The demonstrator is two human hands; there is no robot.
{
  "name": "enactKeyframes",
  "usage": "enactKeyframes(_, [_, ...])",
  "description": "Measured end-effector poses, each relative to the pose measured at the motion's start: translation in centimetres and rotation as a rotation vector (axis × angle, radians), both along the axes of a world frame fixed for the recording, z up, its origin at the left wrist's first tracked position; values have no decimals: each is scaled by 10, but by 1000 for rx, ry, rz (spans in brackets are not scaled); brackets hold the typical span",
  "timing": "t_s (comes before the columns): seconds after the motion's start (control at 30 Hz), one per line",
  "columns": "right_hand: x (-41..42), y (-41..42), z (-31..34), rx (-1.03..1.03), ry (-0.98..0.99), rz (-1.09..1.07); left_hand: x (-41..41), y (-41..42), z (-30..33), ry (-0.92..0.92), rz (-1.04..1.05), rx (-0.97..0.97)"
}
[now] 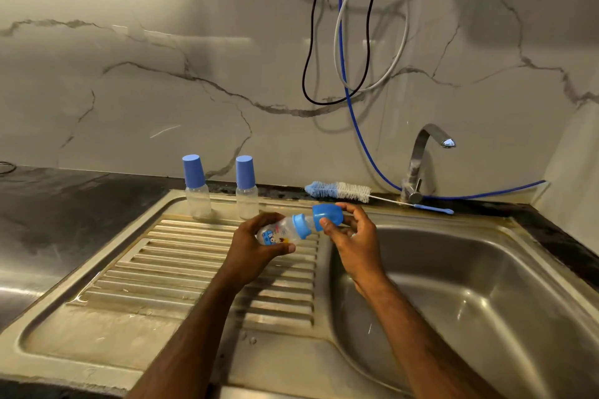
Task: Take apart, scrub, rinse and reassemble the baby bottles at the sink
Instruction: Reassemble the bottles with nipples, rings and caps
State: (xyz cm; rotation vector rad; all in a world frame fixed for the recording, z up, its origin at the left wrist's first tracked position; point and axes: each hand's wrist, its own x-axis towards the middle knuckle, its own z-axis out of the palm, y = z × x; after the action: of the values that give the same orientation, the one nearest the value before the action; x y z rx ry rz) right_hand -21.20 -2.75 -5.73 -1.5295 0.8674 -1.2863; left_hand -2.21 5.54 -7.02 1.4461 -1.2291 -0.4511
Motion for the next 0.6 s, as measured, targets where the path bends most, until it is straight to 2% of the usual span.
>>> enactKeyframes(0.33, [6,5,0,-7,49,76,-1,-3,-2,-103,-33,-16])
enactKeyframes(0.6, [11,3,5,-10,54,77,-5,-5,1,-61,-39,-29])
